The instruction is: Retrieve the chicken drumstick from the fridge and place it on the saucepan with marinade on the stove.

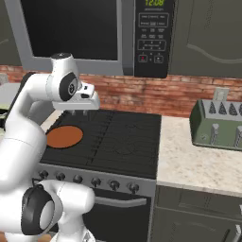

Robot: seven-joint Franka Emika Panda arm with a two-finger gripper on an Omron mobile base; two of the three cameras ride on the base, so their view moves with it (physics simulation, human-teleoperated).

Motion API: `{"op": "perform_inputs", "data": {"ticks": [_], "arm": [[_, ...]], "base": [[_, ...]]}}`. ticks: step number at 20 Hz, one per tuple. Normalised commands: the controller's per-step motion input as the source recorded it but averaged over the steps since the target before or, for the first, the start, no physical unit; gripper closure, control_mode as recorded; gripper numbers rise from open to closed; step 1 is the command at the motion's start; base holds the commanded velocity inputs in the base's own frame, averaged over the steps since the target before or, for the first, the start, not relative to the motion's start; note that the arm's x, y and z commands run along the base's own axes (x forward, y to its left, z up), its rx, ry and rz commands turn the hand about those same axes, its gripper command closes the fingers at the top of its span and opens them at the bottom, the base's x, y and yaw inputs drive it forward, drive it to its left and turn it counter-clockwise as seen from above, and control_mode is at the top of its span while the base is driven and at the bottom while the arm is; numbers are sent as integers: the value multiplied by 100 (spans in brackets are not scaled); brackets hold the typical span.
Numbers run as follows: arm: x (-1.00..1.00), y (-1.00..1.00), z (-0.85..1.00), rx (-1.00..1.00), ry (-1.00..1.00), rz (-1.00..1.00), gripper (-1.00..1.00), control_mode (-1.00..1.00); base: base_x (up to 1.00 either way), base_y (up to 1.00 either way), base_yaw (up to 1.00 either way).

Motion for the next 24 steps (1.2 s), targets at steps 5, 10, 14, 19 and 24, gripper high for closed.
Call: {"op": "perform_inputs", "data": {"ticks": [5,10,14,19,24], "arm": [[-18,-1,0,0,-7,0,-100,-100],[-3,0,0,0,0,0,-100,100],[0,0,0,0,0,0,-100,100],[0,0,0,0,0,0,-100,100],[0,0,0,0,0,0,-100,100]], "base": [[0,0,0],[-17,0,8],[-68,0,69],[-34,0,91],[-11,0,97]]}}
